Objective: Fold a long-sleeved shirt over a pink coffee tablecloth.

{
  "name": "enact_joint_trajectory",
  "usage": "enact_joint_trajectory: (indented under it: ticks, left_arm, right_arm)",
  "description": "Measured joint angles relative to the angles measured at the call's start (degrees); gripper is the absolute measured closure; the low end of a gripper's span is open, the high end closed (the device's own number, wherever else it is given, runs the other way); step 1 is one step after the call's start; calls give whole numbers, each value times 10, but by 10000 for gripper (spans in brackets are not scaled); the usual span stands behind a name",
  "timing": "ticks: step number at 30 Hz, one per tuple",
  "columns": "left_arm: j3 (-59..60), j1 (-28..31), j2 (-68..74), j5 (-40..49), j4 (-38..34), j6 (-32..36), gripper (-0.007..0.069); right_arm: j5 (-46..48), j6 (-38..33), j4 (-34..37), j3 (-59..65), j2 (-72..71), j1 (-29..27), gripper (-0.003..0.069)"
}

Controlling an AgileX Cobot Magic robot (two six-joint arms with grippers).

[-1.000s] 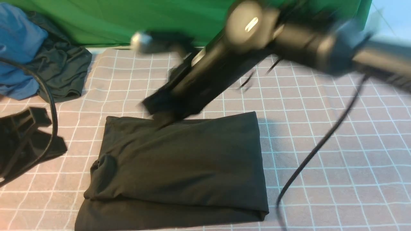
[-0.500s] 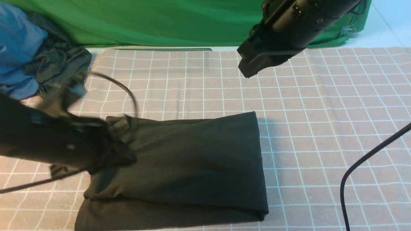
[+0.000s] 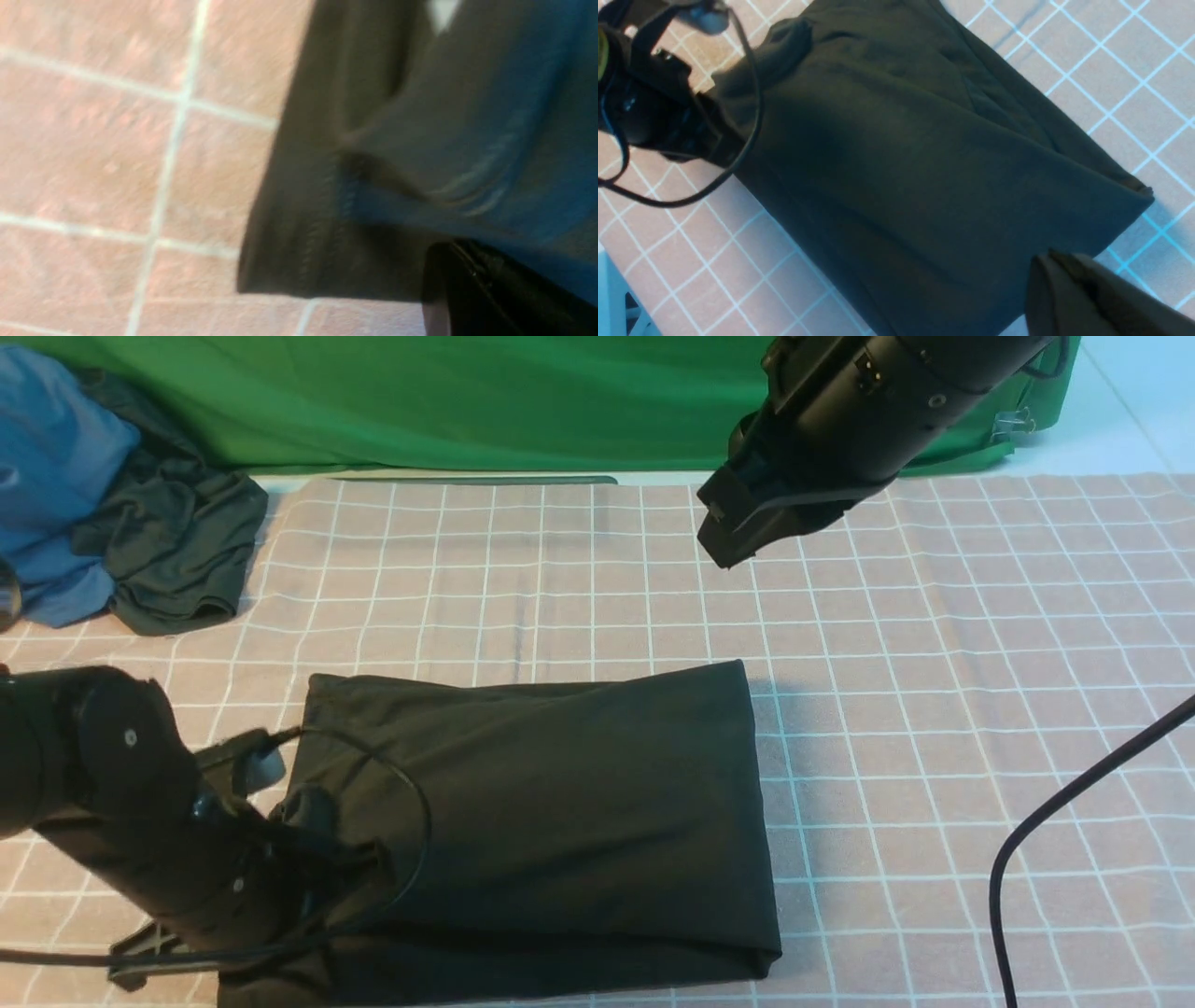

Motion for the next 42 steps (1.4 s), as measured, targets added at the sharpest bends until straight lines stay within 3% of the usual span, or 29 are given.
enact_joint_trajectory:
  ticks: [9, 14, 23, 30, 35, 42]
  left_arm:
    - [-52, 0, -95, -36, -61, 13, 610]
    - [-60, 0, -80, -80, -22, -19, 610]
    - [-52, 0, 46, -20, 15, -31, 610]
    - [-63, 0, -7, 1, 30, -33, 610]
    - [-120, 0, -61, -27, 71, -81, 610]
    - [-154, 0, -20, -44, 71, -94, 610]
  right_arm:
    - [0, -3, -1, 0, 0, 0, 619]
    - [0, -3, -1, 0, 1, 0, 619]
    - [0, -3, -1, 0, 1, 0, 617]
    - [0, -5, -1, 0, 1, 0, 614]
    - [0, -8, -1, 0, 1, 0, 611]
    - [-4, -11, 0, 0, 1, 0, 608]
